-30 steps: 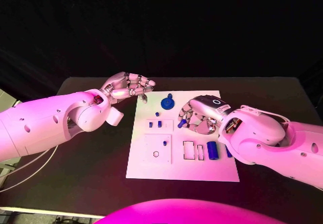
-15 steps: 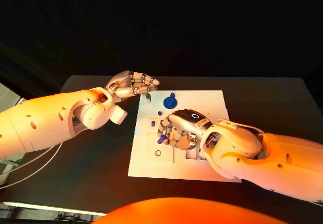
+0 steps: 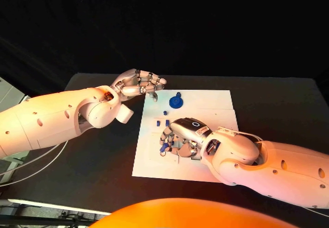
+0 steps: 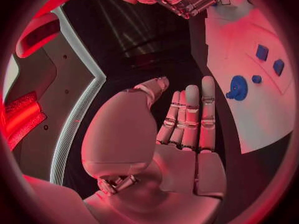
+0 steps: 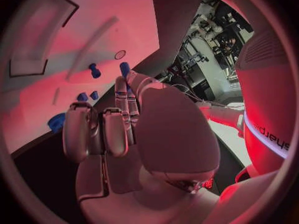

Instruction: Assemble the parts on the task board

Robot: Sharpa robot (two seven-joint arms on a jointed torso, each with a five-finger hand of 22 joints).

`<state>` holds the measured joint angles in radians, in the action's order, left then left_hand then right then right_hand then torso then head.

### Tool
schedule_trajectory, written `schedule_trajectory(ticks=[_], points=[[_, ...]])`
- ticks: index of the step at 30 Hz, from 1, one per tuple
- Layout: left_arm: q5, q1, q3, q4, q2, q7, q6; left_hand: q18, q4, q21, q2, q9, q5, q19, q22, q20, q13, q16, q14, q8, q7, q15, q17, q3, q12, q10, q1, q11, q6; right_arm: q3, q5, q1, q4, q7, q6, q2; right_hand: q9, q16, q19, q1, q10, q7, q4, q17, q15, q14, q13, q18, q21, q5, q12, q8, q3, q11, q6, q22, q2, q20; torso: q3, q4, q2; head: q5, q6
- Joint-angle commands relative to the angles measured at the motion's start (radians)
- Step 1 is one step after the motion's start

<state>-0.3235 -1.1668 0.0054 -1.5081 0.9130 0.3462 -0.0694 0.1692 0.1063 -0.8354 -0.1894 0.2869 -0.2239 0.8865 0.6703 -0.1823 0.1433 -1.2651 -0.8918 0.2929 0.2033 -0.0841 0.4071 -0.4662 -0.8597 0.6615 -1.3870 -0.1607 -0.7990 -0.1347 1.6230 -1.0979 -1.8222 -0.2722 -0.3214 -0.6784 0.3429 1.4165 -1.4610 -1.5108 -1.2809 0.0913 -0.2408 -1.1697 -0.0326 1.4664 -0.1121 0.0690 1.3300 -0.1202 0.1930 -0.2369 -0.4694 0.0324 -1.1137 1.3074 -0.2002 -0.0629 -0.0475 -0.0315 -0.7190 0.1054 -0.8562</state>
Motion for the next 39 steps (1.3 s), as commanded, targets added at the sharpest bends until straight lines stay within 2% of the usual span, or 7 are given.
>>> schedule_trajectory(ticks=[1, 10, 24, 39], points=[[0.006, 0.0, 0.0, -0.001, -0.002, 0.006, 0.017, 0.015, 0.008, 0.007, 0.003, -0.002, -0.004, 0.01, -0.002, 0.001, -0.003, 0.008, 0.001, 0.005, 0.017, -0.005, 0.0, 0.0, 0.007, 0.009, -0.008, 0.002, 0.006, -0.001, 0.022, 0.005, 0.006, 0.014, 0.023, 0.005, 0.046, -0.005, -0.01, 0.001, 0.003, 0.002, 0.002, 0.002, -0.009, 0.032, -0.001, -0.012, -0.006, -0.004, -0.004, -0.019, -0.006, 0.0, -0.006, 0.042, 0.008, 0.001, -0.0003, -0.0001, 0.0, 0.003, -0.002], [0.006, 0.0, 0.0, -0.001, -0.002, 0.006, 0.018, 0.015, 0.008, 0.007, 0.003, -0.002, -0.004, 0.01, -0.002, 0.001, -0.003, 0.008, 0.001, 0.005, 0.017, -0.005, 0.0, 0.0, 0.007, 0.009, -0.008, 0.002, 0.006, -0.004, 0.03, 0.016, 0.023, 0.006, 0.026, 0.011, 0.047, -0.004, -0.01, 0.001, 0.003, 0.002, 0.003, -0.001, -0.009, 0.033, -0.001, -0.012, -0.006, -0.004, -0.005, -0.019, -0.007, 0.0, -0.005, 0.041, 0.008, 0.001, -0.0005, 0.0001, 0.0, 0.006, -0.007], [0.006, 0.0, -0.001, -0.001, 0.0, 0.004, 0.018, 0.015, 0.009, 0.008, 0.003, -0.002, -0.004, 0.01, -0.003, 0.001, -0.004, 0.008, 0.001, 0.005, 0.018, -0.005, 0.0, 0.001, 0.007, 0.009, -0.008, 0.001, 0.006, -0.006, 0.05, 0.02, 0.035, -0.008, 0.081, 0.018, 0.048, -0.004, -0.009, 0.002, 0.003, 0.002, 0.005, 0.0, -0.009, 0.032, -0.002, -0.012, -0.007, -0.004, -0.006, -0.02, -0.008, 0.0, -0.004, 0.041, 0.006, 0.001, 0.0009, 0.0, 0.001, 0.007, -0.01], [0.006, 0.0, -0.001, -0.003, 0.003, 0.003, 0.017, 0.015, 0.01, 0.008, 0.003, -0.003, -0.004, 0.011, -0.003, 0.001, -0.004, 0.008, 0.001, 0.005, 0.018, -0.005, 0.0, 0.001, 0.008, 0.009, -0.007, 0.001, 0.006, -0.009, 0.064, 0.032, 0.041, -0.018, 0.069, 0.028, 0.051, -0.006, -0.008, 0.008, 0.004, 0.004, 0.006, 0.003, -0.008, 0.032, -0.003, -0.011, -0.01, -0.003, -0.01, -0.019, -0.009, 0.002, 0.0, 0.039, 0.004, 0.001, 0.0013, 0.0004, 0.0, 0.008, -0.012]])
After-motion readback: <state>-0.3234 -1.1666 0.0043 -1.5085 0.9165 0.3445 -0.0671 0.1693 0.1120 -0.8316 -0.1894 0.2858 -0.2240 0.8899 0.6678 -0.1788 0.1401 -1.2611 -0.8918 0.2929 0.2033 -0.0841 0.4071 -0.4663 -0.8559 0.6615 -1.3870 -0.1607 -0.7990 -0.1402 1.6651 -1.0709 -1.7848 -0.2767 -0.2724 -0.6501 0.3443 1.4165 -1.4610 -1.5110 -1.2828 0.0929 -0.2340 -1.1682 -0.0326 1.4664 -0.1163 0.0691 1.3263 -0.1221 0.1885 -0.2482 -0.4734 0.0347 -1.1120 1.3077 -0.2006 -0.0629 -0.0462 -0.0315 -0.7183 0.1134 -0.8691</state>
